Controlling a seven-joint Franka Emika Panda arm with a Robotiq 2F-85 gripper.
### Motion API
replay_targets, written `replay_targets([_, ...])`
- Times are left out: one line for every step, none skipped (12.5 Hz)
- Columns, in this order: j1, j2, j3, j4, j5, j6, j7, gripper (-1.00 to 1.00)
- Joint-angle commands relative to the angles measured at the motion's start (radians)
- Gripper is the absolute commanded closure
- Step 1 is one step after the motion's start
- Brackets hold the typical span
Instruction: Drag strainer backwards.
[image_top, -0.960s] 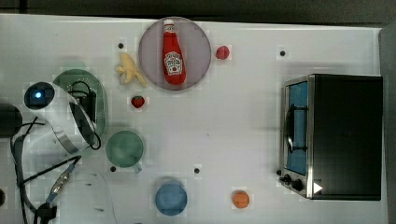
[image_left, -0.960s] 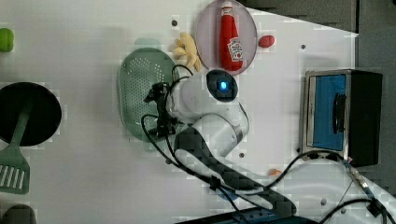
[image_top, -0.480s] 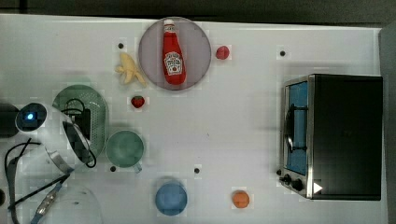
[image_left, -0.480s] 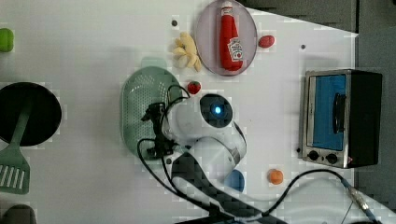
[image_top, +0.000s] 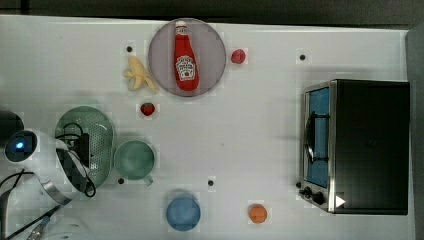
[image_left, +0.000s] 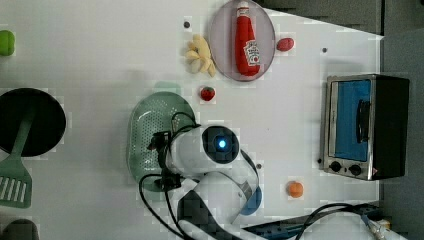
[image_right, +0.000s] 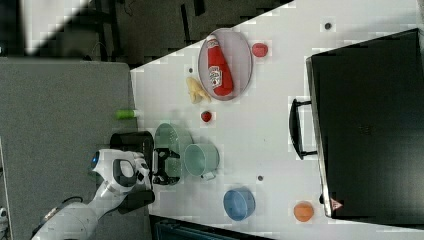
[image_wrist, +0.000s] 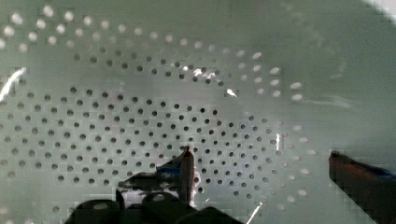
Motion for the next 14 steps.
replay_targets([0.04,-0.039,-0.008,-0.031,0.034,0.005,0.072,-1.0])
replay_targets([0.051,-0.044,-0.006,-0.037,0.044,0.007,0.072,-1.0])
replay_targets([0.061,-0.052,-0.005,-0.047,0.045,0.007,0.075,-1.0])
replay_targets([0.069,-0.061,-0.005,-0.06,0.045,0.007,0.077,-1.0])
replay_targets([0.077,-0.07,-0.005,-0.076,0.045,0.007,0.077,-1.0])
replay_targets([0.084,-0.078,-0.005,-0.087,0.045,0.011,0.077,-1.0])
replay_targets([0.089,-0.087,-0.003,-0.095,0.045,0.022,0.077,-1.0])
replay_targets([0.094,-0.098,-0.001,-0.103,0.045,0.024,0.077,-1.0])
replay_targets([0.096,-0.113,-0.005,-0.104,0.044,0.046,0.078,-1.0])
replay_targets([0.095,-0.14,-0.013,-0.104,0.044,0.05,0.077,-1.0])
replay_targets([0.09,-0.179,-0.028,-0.103,0.043,0.047,0.071,-1.0])
replay_targets([0.081,-0.232,-0.043,-0.103,0.043,0.015,0.033,-1.0])
replay_targets([0.07,-0.29,-0.062,-0.102,0.043,-0.028,-0.042,-1.0])
replay_targets([0.058,-0.351,-0.089,-0.099,0.042,-0.087,-0.138,-1.0])
